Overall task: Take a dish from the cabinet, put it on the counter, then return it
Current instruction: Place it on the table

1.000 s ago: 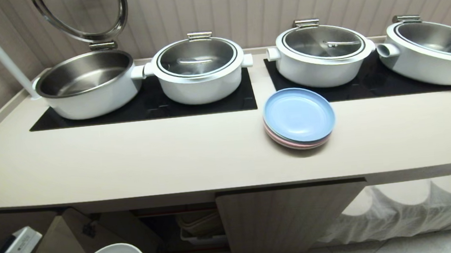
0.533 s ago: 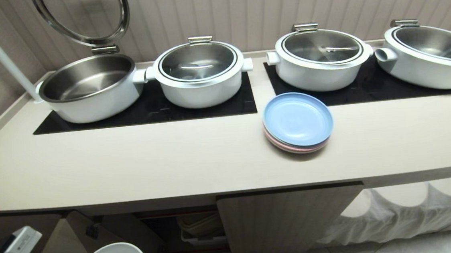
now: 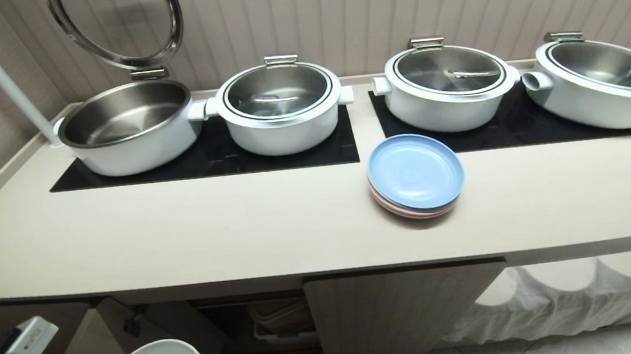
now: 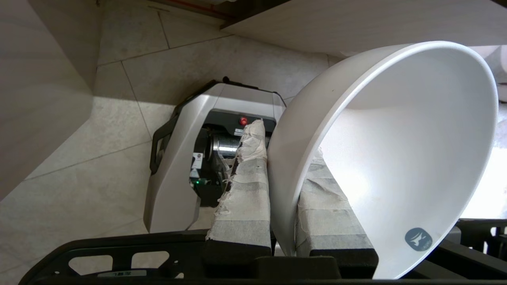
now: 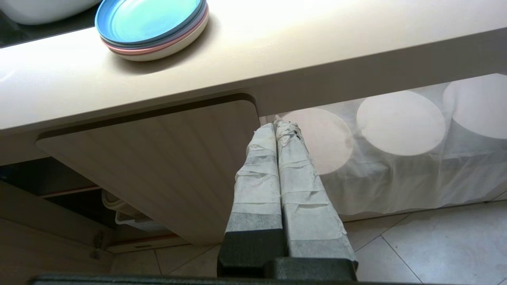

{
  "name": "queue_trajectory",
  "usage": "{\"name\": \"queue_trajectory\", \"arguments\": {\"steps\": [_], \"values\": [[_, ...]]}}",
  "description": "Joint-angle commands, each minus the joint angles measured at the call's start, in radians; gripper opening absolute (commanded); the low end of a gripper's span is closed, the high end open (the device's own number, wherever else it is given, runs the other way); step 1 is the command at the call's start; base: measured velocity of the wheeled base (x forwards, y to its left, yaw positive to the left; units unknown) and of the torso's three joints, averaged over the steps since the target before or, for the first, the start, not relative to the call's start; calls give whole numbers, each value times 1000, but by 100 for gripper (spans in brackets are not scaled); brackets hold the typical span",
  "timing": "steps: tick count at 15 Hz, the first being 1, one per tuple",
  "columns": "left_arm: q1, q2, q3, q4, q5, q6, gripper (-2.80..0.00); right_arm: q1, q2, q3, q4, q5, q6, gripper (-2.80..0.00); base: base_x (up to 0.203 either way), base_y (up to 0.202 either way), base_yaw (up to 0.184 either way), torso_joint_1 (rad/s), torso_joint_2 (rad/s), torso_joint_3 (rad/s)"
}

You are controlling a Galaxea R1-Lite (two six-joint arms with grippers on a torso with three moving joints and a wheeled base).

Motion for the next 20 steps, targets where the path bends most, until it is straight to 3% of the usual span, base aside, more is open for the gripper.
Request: {"name": "queue_trajectory", "arguments": {"steps": [1, 10, 20], "values": [[1, 0, 0, 1, -1, -3, -280, 0, 1, 0, 0, 0, 2, -280, 0, 0, 0, 61, -106, -57], [-1, 0, -9, 1, 2, -3, -280, 0, 1, 0, 0, 0, 2, -280, 0, 0, 0, 35, -72, -35], [4, 111, -135, -2, -1, -4, -280, 0, 1, 0, 0, 0, 2, -280, 0, 0, 0, 0, 0, 0]]}}
